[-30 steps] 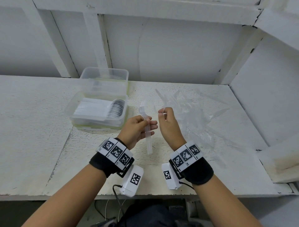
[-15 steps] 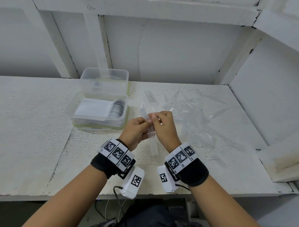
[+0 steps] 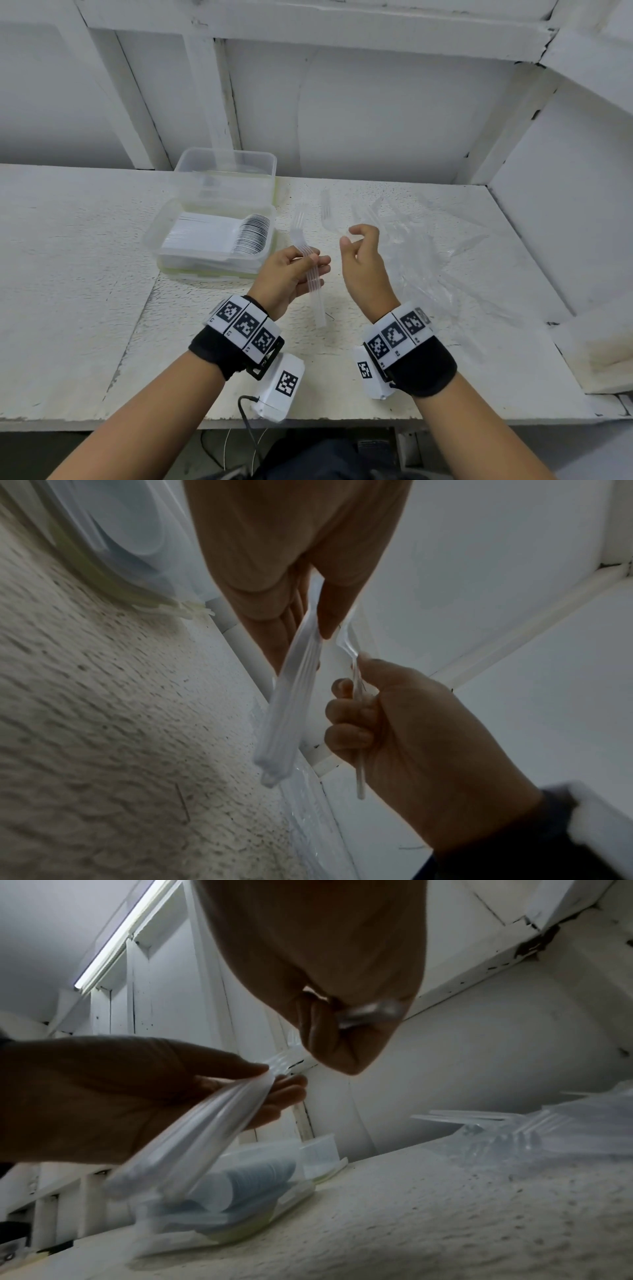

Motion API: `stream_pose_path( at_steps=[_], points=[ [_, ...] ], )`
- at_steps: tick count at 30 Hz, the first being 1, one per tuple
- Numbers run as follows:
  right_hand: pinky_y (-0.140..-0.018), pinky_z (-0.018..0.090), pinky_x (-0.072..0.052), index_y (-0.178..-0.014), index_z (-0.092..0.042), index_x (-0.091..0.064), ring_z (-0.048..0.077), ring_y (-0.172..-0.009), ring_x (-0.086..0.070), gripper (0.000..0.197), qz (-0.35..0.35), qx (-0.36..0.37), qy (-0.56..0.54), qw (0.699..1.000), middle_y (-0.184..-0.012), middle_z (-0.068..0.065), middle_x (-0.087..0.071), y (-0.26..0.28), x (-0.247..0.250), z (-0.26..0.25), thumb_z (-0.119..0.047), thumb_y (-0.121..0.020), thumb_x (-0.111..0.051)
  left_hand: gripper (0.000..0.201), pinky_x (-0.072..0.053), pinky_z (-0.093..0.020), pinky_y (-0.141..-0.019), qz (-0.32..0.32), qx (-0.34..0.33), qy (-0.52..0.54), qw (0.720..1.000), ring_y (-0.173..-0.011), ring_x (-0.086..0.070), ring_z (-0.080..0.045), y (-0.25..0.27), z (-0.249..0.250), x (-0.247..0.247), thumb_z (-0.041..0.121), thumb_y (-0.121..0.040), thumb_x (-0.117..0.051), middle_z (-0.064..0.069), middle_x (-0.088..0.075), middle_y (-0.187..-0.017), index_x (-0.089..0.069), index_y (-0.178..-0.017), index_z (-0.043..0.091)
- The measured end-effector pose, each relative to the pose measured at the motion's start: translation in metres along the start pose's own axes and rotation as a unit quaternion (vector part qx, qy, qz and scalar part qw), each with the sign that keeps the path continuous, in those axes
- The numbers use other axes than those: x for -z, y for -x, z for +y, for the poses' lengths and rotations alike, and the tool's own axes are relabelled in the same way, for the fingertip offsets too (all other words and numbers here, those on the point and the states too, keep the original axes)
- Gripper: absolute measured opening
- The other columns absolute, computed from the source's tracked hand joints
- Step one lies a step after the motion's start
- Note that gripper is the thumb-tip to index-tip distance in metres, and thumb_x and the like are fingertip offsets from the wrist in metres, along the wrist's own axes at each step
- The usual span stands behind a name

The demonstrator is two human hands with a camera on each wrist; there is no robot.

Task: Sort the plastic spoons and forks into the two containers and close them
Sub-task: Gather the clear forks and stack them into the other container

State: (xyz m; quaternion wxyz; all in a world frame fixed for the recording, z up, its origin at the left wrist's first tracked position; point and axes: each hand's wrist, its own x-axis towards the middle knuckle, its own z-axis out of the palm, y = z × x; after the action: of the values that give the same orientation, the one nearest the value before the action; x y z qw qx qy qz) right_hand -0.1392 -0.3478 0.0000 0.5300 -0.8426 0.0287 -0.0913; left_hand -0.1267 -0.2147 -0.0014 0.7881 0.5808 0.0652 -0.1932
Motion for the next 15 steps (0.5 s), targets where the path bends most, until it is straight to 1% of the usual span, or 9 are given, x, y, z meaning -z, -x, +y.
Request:
stream_pose_path(
  at_steps=[2,4,5,6,7,8,10,13,15],
  points=[
    [-0.057,0.005,-0.038,-0.117,-0.013,-0.042,0.0,-0.062,-0.048,0.019,-0.005,0.012,0.015,1.0,-0.069,-0.008,-0.048,0.002,-0.004,0.0,-0.02,-0.1,-0.039,0.007,-0.055,-0.032,-0.079,0.0,0.001,0.006,1.0,-0.085,-0.068,-0.016,-0.001,0.001,0.0,0.007,-0.093,-0.051,-0.008,-0.069,-0.093,-0.057,-0.098,0.006],
    [-0.058,0.007,-0.039,-0.113,-0.014,-0.048,-0.003,-0.065,-0.052,0.017,-0.005,0.016,0.026,1.0,-0.076,-0.008,-0.056,0.002,-0.01,0.001,-0.021,-0.099,-0.041,0.007,-0.055,-0.033,-0.079,-0.002,-0.001,0.014,1.0,-0.087,-0.068,-0.017,-0.004,0.001,0.0,0.007,-0.094,-0.051,-0.008,-0.07,-0.092,-0.057,-0.098,0.005],
    [-0.06,0.01,-0.04,-0.111,-0.014,-0.05,-0.001,-0.071,-0.056,0.016,-0.003,0.02,0.029,0.999,-0.083,-0.005,-0.062,0.002,-0.013,0.002,-0.022,-0.099,-0.042,0.007,-0.055,-0.032,-0.079,-0.002,-0.002,0.02,1.0,-0.085,-0.068,-0.016,-0.005,0.002,0.001,0.007,-0.093,-0.051,-0.007,-0.071,-0.089,-0.057,-0.097,0.005],
    [-0.065,0.014,-0.043,-0.109,-0.013,-0.052,0.005,-0.079,-0.059,0.017,0.002,0.025,0.035,0.999,-0.091,-0.001,-0.064,0.001,-0.016,0.004,-0.022,-0.098,-0.043,0.008,-0.056,-0.033,-0.078,-0.002,-0.004,0.027,1.0,-0.082,-0.069,-0.014,-0.006,0.002,0.001,0.007,-0.093,-0.051,-0.005,-0.071,-0.085,-0.057,-0.098,0.004],
    [-0.07,0.021,-0.047,-0.107,-0.012,-0.054,0.011,-0.086,-0.06,0.017,0.009,0.033,0.044,0.998,-0.096,0.001,-0.065,0.0,-0.02,0.005,-0.022,-0.098,-0.044,0.009,-0.056,-0.033,-0.079,-0.003,-0.007,0.033,0.999,-0.081,-0.069,-0.013,-0.007,0.002,0.002,0.007,-0.094,-0.051,-0.004,-0.071,-0.084,-0.057,-0.099,0.003],
    [-0.073,0.025,-0.048,-0.105,-0.011,-0.056,0.013,-0.088,-0.059,0.017,0.014,0.041,0.054,0.998,-0.098,0.002,-0.064,0.0,-0.022,0.005,-0.021,-0.098,-0.045,0.011,-0.056,-0.032,-0.078,-0.004,-0.009,0.035,0.999,-0.08,-0.069,-0.013,-0.008,0.003,0.002,0.007,-0.094,-0.051,-0.005,-0.071,-0.085,-0.057,-0.101,0.002],
    [-0.075,0.029,-0.049,-0.102,-0.01,-0.06,0.014,-0.087,-0.058,0.018,0.026,0.069,0.075,0.994,-0.096,0.002,-0.062,-0.001,-0.026,0.007,-0.019,-0.097,-0.046,0.012,-0.058,-0.029,-0.074,-0.009,-0.015,0.035,0.999,-0.079,-0.068,-0.015,-0.01,0.005,0.003,0.007,-0.094,-0.05,-0.007,-0.069,-0.087,-0.058,-0.1,0.001],
    [-0.075,0.026,-0.048,-0.103,-0.01,-0.066,0.016,-0.09,-0.057,0.02,0.054,0.11,0.096,0.988,-0.099,0.001,-0.056,-0.003,-0.032,0.008,-0.019,-0.095,-0.05,0.012,-0.058,-0.024,-0.066,-0.009,-0.02,0.034,0.999,-0.073,-0.068,-0.015,-0.013,0.008,0.004,0.005,-0.094,-0.049,-0.006,-0.07,-0.078,-0.06,-0.088,0.005],
    [-0.078,0.025,-0.046,-0.103,-0.009,-0.069,0.02,-0.094,-0.055,0.024,0.075,0.127,0.087,0.985,-0.101,-0.001,-0.047,-0.006,-0.036,0.009,-0.021,-0.091,-0.052,0.011,-0.058,-0.024,-0.066,-0.01,-0.016,0.027,0.999,-0.075,-0.067,-0.018,-0.016,0.009,0.007,0.005,-0.093,-0.05,-0.01,-0.067,-0.083,-0.059,-0.087,0.004]
  ],
)
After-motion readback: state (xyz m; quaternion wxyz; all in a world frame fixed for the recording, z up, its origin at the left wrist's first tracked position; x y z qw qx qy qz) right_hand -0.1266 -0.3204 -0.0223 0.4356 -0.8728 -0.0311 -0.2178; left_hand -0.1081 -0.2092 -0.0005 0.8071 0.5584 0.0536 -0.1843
